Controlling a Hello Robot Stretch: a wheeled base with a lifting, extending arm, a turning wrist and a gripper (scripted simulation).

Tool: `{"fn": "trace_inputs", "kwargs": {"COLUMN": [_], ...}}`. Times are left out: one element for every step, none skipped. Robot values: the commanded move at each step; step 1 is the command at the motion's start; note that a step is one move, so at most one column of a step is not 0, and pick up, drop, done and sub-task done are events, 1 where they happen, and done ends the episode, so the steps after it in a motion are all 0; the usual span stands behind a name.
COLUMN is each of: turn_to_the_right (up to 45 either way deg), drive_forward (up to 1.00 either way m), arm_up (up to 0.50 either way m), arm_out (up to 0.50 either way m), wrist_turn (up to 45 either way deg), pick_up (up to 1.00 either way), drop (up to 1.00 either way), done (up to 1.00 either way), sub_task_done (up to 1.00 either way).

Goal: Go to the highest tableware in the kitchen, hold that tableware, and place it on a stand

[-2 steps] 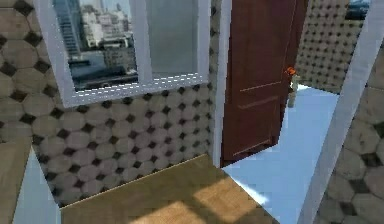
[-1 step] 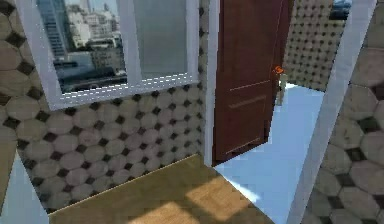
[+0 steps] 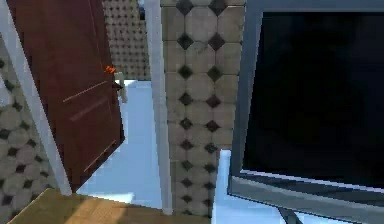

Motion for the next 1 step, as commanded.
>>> {"fn": "trace_inputs", "kwargs": {"turn_to_the_right": [45.0], "drive_forward": [0.00], "arm_up": [0.00], "arm_out": [0.00], "wrist_turn": [0.0], "pick_up": [0.00], "drop": [0.00], "done": [0.00], "sub_task_done": [0.00]}}
